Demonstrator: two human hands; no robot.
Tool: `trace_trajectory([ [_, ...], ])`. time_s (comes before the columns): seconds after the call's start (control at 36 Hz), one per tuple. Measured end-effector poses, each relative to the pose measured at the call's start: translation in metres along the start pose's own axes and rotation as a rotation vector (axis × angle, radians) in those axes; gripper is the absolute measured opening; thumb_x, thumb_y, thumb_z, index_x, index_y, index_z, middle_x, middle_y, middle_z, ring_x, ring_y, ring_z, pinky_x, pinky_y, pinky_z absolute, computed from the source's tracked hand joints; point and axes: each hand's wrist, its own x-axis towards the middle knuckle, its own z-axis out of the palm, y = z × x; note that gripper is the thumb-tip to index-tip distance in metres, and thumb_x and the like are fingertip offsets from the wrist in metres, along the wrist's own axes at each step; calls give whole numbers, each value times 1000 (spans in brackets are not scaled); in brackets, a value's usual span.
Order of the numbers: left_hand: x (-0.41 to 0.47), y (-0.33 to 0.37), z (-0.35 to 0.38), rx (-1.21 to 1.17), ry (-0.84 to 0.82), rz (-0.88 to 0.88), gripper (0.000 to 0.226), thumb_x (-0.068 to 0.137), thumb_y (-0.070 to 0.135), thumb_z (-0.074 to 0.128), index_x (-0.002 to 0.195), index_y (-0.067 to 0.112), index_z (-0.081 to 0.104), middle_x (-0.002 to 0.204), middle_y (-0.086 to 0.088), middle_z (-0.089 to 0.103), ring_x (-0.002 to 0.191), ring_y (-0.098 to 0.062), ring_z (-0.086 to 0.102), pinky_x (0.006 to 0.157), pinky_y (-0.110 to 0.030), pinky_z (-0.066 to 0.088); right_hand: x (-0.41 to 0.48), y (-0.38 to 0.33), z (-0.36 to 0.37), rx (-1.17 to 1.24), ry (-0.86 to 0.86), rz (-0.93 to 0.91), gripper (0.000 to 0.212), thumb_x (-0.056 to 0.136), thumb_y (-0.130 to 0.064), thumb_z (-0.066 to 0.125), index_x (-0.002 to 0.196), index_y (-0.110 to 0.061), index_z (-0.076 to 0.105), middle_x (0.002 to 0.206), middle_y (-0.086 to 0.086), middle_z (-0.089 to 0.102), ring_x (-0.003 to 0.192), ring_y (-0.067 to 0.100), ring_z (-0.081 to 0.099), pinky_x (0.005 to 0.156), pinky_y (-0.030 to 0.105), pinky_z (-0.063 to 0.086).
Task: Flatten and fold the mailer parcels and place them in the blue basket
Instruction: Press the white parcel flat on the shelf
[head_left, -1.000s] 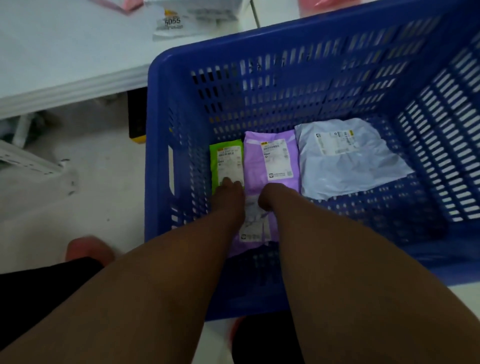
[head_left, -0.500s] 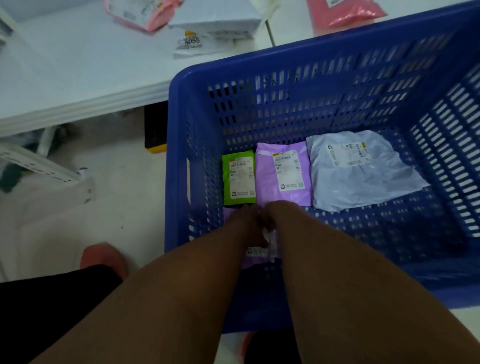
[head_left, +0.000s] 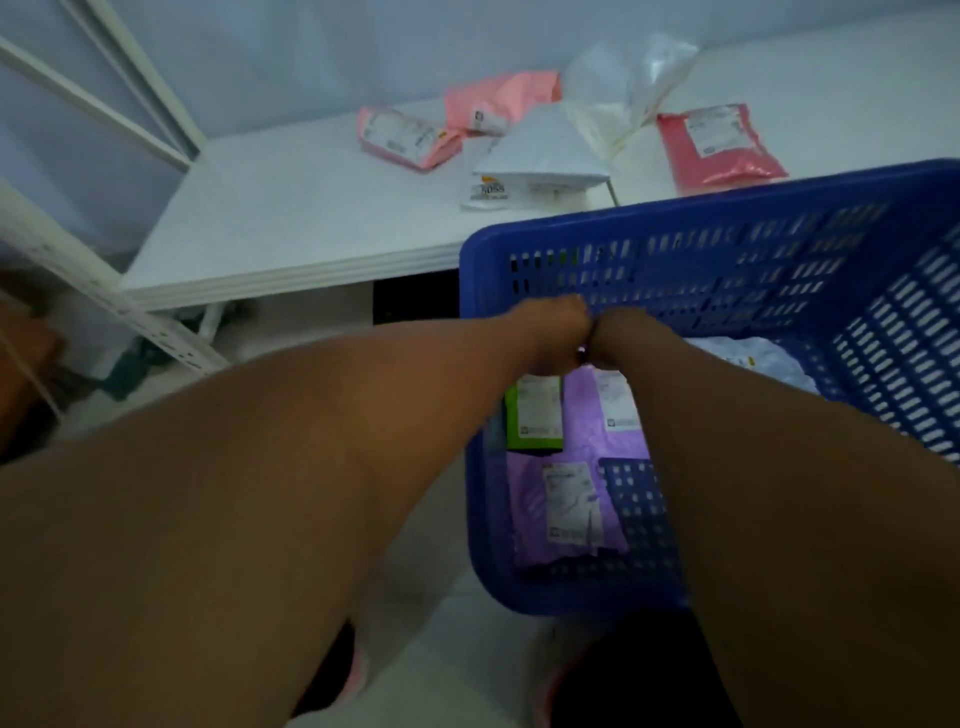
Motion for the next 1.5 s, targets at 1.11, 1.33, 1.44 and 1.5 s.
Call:
trace_trajectory([
  [1.11, 80, -338, -20, -1136, 1007, -814, 65, 97, 27, 54, 154, 16, 25, 156, -9, 26, 131, -34, 47, 94, -49, 54, 127, -273, -116, 1144, 696, 103, 59, 92, -21, 55, 144, -4, 32, 140, 16, 44, 129, 34, 46, 104, 41, 40],
  [1.33, 91, -348, -19, -951, 900, -774, 81, 93, 38, 58, 158, 16, 15, 160, -6, 30, 140, -26, 39, 110, -37, 36, 138, -268, -107, 928, 862, 88, 48, 94, -22, 49, 139, -7, 42, 133, 11, 53, 123, 29, 53, 94, 37, 44],
  [1.44, 94, -356, -19, -990, 882, -738, 76, 90, 35, 61, 154, 13, 27, 149, -8, 46, 134, -27, 48, 106, -35, 41, 136, -273, -104, 751, 866, 65, 48, 95, -23, 47, 139, -5, 42, 131, 13, 54, 122, 30, 52, 89, 39, 45],
  [1.5, 93, -358, -16, -981, 899, -706, 51, 89, 32, 61, 134, 13, 50, 131, -7, 61, 119, -27, 58, 90, -30, 47, 135, -273, -104, 722, 866, 63, 47, 95, -22, 47, 139, -6, 42, 130, 12, 54, 121, 30, 51, 88, 38, 45],
])
